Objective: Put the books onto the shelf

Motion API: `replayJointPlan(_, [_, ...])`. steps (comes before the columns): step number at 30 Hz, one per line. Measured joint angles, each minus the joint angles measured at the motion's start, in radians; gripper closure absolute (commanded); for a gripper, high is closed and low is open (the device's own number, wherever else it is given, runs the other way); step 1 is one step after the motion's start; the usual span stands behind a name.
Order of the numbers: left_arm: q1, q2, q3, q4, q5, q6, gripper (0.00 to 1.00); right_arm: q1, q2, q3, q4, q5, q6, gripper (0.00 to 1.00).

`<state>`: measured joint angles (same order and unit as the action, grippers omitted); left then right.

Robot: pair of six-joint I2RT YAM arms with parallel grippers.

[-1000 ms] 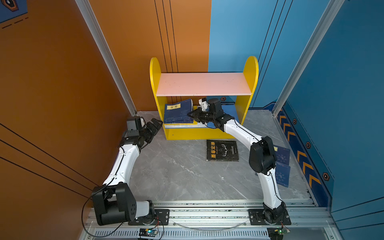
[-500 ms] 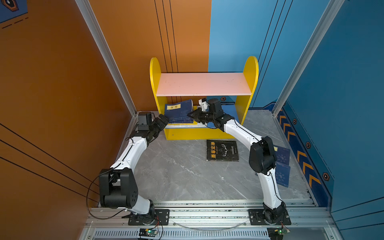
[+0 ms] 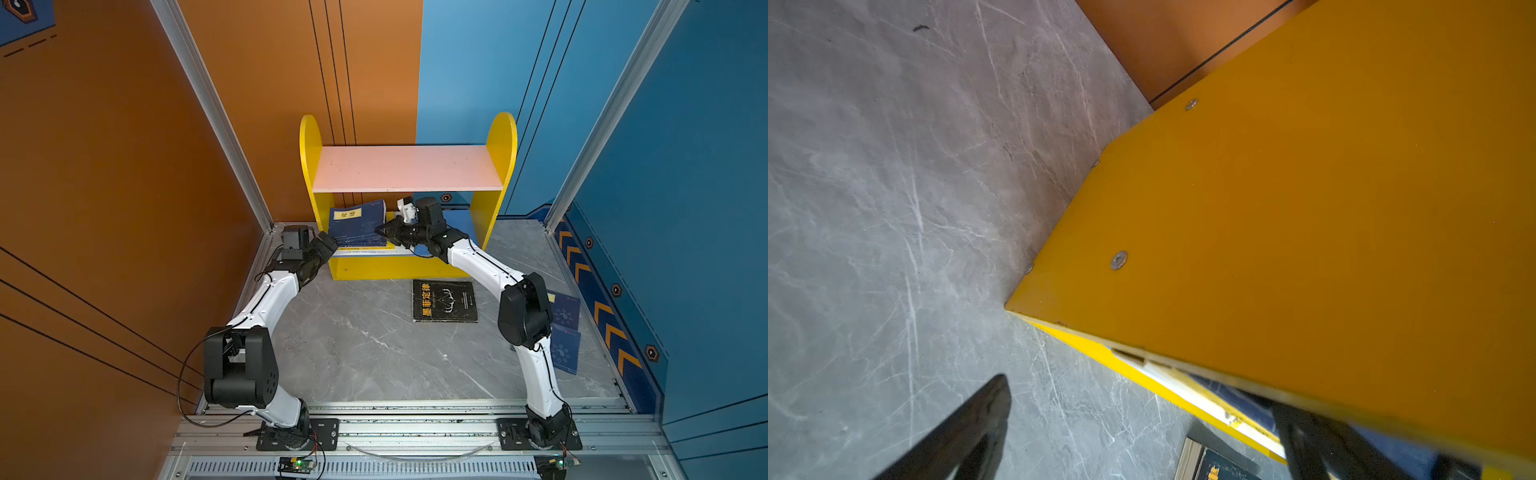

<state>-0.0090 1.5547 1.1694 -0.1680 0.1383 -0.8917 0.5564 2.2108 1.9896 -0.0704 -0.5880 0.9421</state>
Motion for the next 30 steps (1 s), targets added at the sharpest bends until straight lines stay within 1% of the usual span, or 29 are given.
replayJointPlan(1, [0.000,0.000,0.000,-0.002,-0.002,0.000,0.02,0.001,0.000,0.003,-0.008,0.005,-0.002,0.87])
replayJointPlan(2, [0.000,0.000,0.000,-0.004,-0.004,0.000,0.02,0.002,0.000,0.009,-0.023,0.010,-0.006,0.83])
replayJointPlan(6, [0.000,0.000,0.003,-0.009,-0.005,0.000,0.02,0.008,0.000,0.032,-0.104,0.043,-0.046,0.77])
replayJointPlan(9, [0.000,0.000,0.003,-0.016,-0.005,-0.001,0.02,0.007,0.000,0.035,-0.154,0.067,-0.068,0.74])
replayJointPlan(13, [0.000,0.000,0.003,-0.023,-0.005,-0.009,0.02,0.002,0.000,0.039,-0.196,0.078,-0.083,0.76])
replayJointPlan(19, [0.000,0.000,0.003,-0.021,-0.003,-0.019,0.02,-0.007,0.016,0.115,-0.255,0.088,-0.095,0.81])
replayJointPlan(30, [0.002,0.000,0.004,-0.019,0.001,-0.027,0.02,-0.007,0.028,0.145,-0.282,0.093,-0.101,0.85])
